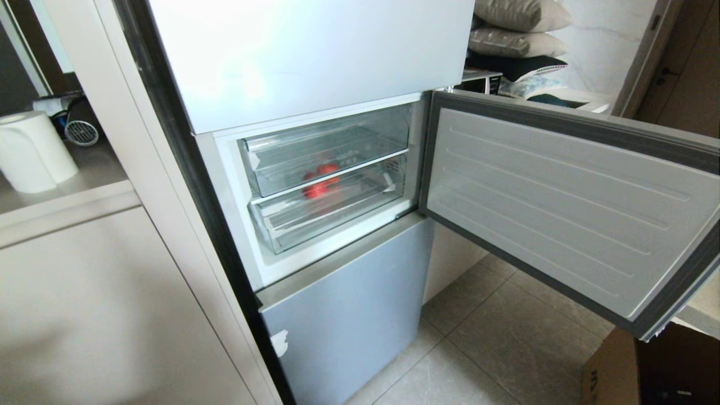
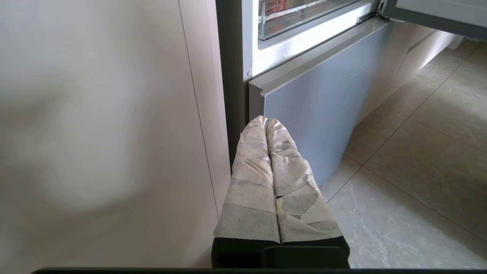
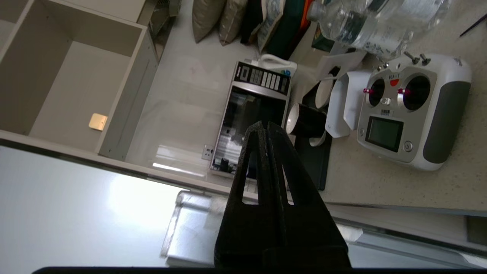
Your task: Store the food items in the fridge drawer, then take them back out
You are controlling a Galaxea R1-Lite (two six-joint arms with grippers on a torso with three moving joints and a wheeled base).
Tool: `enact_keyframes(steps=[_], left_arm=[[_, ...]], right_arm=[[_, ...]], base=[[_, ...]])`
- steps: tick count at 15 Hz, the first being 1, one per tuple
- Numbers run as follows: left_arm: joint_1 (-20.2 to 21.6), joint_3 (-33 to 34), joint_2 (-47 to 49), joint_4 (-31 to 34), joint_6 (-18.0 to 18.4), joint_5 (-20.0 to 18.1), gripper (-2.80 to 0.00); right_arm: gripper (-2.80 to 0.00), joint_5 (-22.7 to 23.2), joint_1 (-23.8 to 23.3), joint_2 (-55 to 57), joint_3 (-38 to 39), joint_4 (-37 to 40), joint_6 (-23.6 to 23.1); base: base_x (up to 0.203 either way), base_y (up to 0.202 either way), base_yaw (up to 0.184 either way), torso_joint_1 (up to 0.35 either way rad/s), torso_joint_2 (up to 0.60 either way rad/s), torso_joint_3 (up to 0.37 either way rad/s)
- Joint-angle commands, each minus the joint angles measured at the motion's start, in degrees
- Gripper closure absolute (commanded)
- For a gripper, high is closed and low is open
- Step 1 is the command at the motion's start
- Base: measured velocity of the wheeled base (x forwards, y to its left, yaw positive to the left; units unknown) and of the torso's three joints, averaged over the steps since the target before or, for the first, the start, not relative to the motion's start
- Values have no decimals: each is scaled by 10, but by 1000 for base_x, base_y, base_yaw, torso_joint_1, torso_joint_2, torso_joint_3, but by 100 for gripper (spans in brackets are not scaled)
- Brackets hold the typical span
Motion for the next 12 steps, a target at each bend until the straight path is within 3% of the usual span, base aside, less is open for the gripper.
enact_keyframes(steps=[1,4,6,10,12], left_arm=[[0,0,0,0,0,0,0],[0,0,0,0,0,0,0],[0,0,0,0,0,0,0],[0,0,0,0,0,0,0],[0,0,0,0,0,0,0]], right_arm=[[0,3,33,76,-36,-6,23],[0,9,76,90,-43,-6,43],[0,46,94,90,-39,-6,44],[0,61,130,95,-44,-6,48],[0,112,132,83,-30,-6,48]], base=[[0,0,0,0,0,0],[0,0,0,0,0,0],[0,0,0,0,0,0],[0,0,0,0,0,0],[0,0,0,0,0,0]])
